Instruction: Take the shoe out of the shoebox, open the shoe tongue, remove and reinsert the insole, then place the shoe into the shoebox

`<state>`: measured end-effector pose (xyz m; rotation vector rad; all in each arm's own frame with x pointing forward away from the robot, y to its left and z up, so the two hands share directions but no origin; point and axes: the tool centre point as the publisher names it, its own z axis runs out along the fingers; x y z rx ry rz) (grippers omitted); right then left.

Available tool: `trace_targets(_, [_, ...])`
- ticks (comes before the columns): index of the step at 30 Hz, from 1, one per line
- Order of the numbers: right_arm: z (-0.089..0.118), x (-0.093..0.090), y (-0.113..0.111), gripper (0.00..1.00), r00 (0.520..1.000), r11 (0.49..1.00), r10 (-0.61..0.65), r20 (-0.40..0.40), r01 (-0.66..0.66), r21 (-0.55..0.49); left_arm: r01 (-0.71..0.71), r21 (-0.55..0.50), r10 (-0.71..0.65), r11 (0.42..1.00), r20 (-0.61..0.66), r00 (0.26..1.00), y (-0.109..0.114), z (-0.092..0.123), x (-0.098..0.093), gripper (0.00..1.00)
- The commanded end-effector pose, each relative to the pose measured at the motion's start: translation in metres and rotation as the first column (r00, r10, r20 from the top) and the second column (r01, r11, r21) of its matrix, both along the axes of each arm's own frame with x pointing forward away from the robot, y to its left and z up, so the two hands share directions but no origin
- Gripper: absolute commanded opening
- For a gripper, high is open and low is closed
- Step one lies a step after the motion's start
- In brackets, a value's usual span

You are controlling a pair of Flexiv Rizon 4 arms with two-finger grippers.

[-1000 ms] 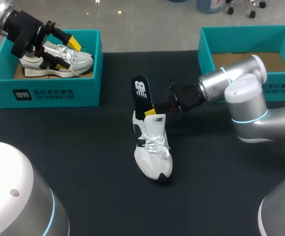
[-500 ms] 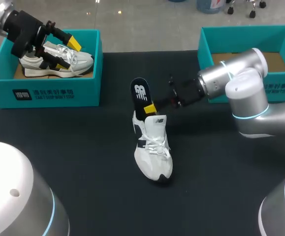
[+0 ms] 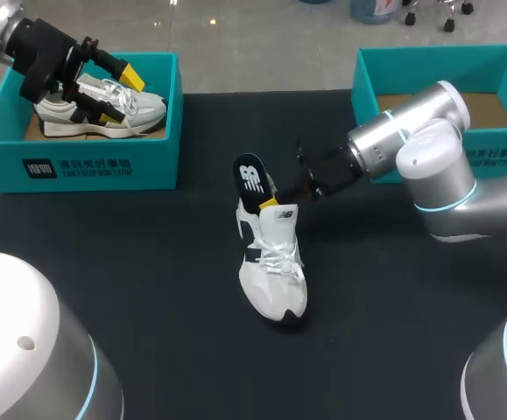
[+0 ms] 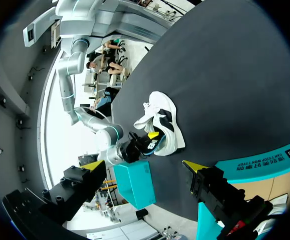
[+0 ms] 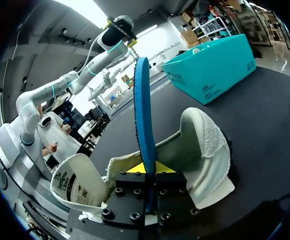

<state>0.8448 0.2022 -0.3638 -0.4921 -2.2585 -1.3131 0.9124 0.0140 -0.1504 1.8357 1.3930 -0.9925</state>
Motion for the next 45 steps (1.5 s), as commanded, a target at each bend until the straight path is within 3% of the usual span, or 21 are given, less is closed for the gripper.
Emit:
trace_targets(1, [0.001,-0.01,0.0,0.0,1.0,1.0,-0.015,0.006,0.015,-0.004,0.0,0.003,0.0,1.0,0.002,1.0,0.0,0.0,-0.001,1.0])
trace_targets(5, [0.013,-0.006,0.0,0.29,0.998,0.999,-0.044,0.04,0.044,0.009,0.0,0.003,0.0,1.0,0.002,1.0,0.0,0.0,-0.001,1.0])
trace_targets(9, [0.026,0.0,0.002,0.38,0.997,0.998,-0.055,0.058,0.053,0.027,0.0,0.003,0.0,1.0,0.002,1.0,0.0,0.0,-0.001,1.0])
trace_targets(13, [0.03,0.003,0.004,0.31,0.997,0.997,-0.068,0.046,0.066,0.045,0.0,0.003,0.0,1.0,0.002,1.0,0.0,0.0,-0.001,1.0])
trace_targets(15, [0.029,0.005,0.005,0.17,0.997,0.997,-0.075,0.034,0.073,0.04,0.0,0.003,0.0,1.0,0.002,1.0,0.0,0.0,-0.001,1.0])
trace_targets(16, [0.027,0.006,0.006,0.0,0.996,0.995,-0.087,0.011,0.086,0.04,0.0,0.003,0.0,1.0,0.002,1.0,0.0,0.0,-0.001,1.0])
trace_targets(22, [0.021,0.006,0.005,0.0,0.989,0.99,-0.11,-0.102,0.118,0.072,0.0,0.003,0.0,1.0,0.002,1.0,0.0,0.0,-0.001,1.0])
trace_targets(40, [0.01,-0.016,-0.003,0.0,0.982,0.991,-0.129,-0.138,0.134,0.029,0.0,0.003,0.0,1.0,0.002,1.0,0.0,0.0,-0.001,1.0])
trace_targets(42, [0.016,-0.013,-0.001,0.26,0.985,0.991,-0.125,-0.119,0.13,0.04,0.0,0.003,0.0,1.0,0.002,1.0,0.0,0.0,-0.001,1.0])
trace_targets(45, [0.023,-0.009,0.004,0.37,0.99,0.993,-0.112,-0.089,0.115,0.039,0.0,0.003,0.0,1.0,0.002,1.0,0.0,0.0,-0.001,1.0])
